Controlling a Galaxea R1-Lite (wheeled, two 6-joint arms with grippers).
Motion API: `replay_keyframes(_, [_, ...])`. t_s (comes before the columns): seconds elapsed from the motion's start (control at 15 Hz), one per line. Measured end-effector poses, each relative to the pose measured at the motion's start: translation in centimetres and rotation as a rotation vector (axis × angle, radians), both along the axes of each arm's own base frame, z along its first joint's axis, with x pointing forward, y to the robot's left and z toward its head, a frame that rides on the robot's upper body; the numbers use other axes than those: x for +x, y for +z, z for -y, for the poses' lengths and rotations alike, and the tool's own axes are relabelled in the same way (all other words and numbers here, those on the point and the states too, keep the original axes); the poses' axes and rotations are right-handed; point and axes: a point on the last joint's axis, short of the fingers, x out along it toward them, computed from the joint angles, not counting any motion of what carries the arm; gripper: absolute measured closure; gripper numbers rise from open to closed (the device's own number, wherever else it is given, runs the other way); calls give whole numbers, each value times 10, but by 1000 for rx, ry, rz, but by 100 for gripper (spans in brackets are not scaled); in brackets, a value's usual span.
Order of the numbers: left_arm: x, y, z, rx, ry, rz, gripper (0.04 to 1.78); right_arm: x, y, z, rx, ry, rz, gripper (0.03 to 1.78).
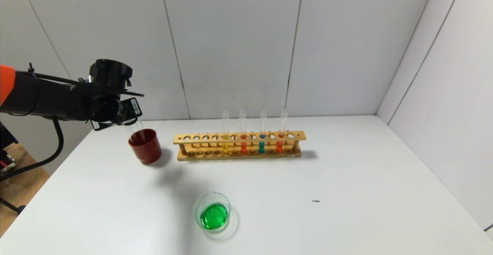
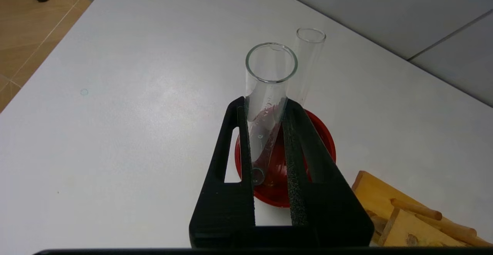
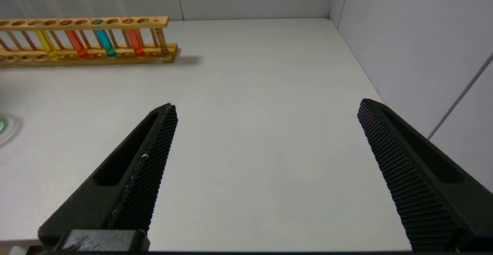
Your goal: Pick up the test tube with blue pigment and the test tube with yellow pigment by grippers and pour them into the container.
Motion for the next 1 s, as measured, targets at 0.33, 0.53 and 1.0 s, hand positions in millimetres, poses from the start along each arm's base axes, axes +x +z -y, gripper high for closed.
replay_keyframes(0.33, [-1, -9, 1, -7, -4, -27, 147, 0, 0, 0, 0, 0, 0, 10])
replay_keyframes(0.53, [-2, -10, 2, -4, -9, -16, 120, 0, 0, 0, 0, 0, 0, 10])
replay_keyframes(1.0, [-10, 2, 9, 11, -31, 4, 19, 0, 0, 0, 0, 0, 0, 10])
